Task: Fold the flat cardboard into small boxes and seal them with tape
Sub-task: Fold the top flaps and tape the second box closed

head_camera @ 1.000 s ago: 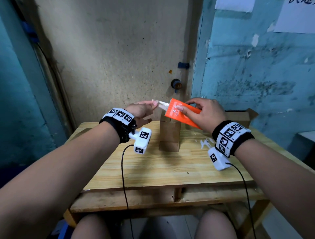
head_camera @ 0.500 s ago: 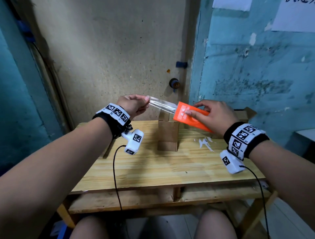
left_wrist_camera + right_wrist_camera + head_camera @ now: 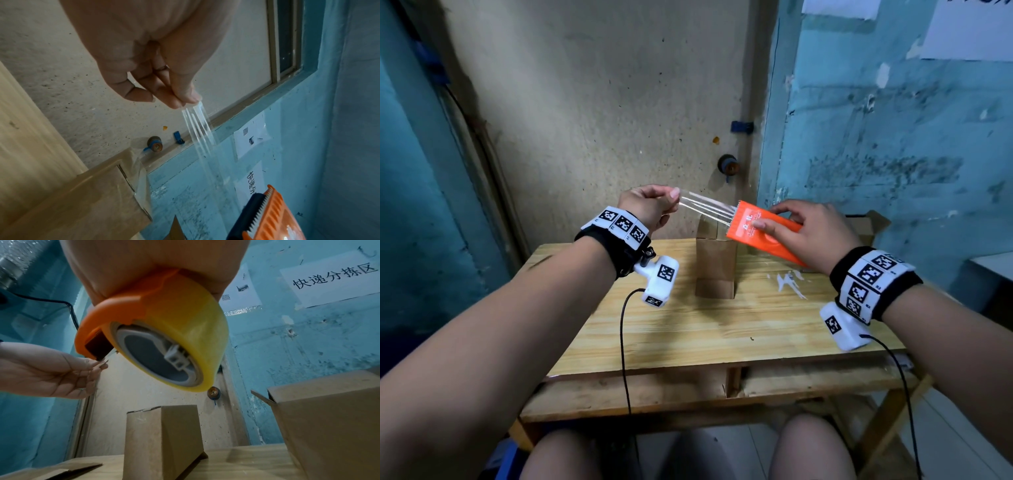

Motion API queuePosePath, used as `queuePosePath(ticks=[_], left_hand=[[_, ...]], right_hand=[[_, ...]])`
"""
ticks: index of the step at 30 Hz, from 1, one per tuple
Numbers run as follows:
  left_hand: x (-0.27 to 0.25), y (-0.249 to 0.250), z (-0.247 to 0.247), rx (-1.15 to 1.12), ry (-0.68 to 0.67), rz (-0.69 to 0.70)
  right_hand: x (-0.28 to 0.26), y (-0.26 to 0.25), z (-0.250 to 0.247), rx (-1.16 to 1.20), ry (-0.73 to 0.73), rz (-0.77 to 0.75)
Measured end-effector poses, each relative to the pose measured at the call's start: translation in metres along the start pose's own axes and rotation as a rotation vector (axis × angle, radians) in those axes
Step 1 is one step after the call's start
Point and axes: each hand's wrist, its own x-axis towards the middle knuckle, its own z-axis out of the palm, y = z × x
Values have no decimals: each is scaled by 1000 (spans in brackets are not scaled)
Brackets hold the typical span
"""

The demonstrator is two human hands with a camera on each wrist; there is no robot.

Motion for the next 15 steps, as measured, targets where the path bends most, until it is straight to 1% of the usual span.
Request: queuePosePath(ticks=[3,10,15], left_hand=[[2,-3,0,17,8,-10],[10,-5,-1,11,45,-10],[15,-5,-2,34,50,-8]], right_hand=[[-5,-5,-2,-15,-3,-3],[-12,-26,-3,-91,83,-26],[-8,-30,0,-122,90,-15]])
